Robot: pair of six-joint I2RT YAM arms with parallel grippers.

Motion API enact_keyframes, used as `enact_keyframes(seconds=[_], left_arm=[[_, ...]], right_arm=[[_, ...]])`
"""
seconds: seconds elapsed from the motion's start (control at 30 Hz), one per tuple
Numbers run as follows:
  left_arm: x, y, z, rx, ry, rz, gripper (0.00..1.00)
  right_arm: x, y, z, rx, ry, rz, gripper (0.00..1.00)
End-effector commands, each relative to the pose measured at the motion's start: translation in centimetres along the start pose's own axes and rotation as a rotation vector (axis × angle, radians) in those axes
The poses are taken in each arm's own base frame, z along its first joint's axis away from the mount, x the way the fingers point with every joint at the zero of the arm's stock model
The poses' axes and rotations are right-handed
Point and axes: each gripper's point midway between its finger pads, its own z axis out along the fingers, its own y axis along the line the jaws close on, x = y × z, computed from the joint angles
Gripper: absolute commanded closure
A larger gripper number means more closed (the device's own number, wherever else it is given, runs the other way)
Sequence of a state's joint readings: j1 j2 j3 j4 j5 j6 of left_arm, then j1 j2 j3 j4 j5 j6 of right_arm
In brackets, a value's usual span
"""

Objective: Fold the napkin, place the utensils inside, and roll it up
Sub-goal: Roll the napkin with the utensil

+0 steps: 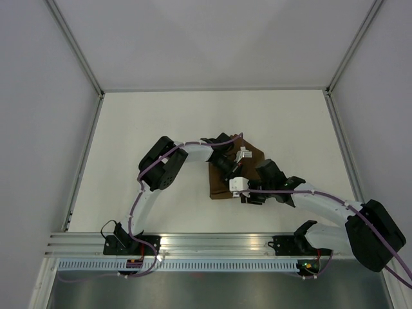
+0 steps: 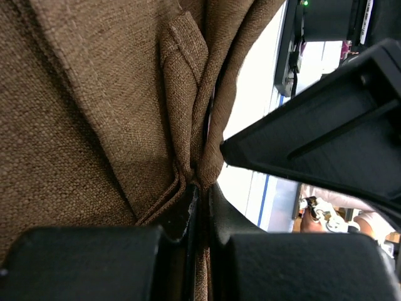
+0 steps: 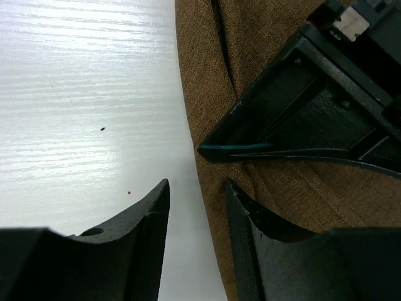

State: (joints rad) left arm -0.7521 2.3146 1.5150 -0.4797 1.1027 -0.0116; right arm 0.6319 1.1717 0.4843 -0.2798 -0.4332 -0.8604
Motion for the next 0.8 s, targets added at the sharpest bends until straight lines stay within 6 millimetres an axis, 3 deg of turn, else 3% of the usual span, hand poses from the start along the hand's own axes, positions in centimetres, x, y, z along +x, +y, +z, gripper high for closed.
enact_keyframes(seconds=[0.0,0.33,0.57,0.77], left_arm=[[0.9,2.5,0.3,-0.077,0.026,-0.089,0.98],[0.8,2.6,0.2,-0.069,0.034,-0.097,0.98],[0.9,2.6,-0.1,-0.070,0.037,-0.101,0.98],[0.9,2.4,-0.1,-0.070,0.039,-0.105,0.98]], right_arm=[[0.1,-0.5,1.0,0.034,0.012,-0.033,0.53],[1.7,-0.6,2.0,0.044,0.071,-0.063,0.55],[0.6,-0.6,1.3,0.052,0.057,-0.105,0.52],[1.6,0.3,2.2,-0.001,0.092,-0.096,0.52]])
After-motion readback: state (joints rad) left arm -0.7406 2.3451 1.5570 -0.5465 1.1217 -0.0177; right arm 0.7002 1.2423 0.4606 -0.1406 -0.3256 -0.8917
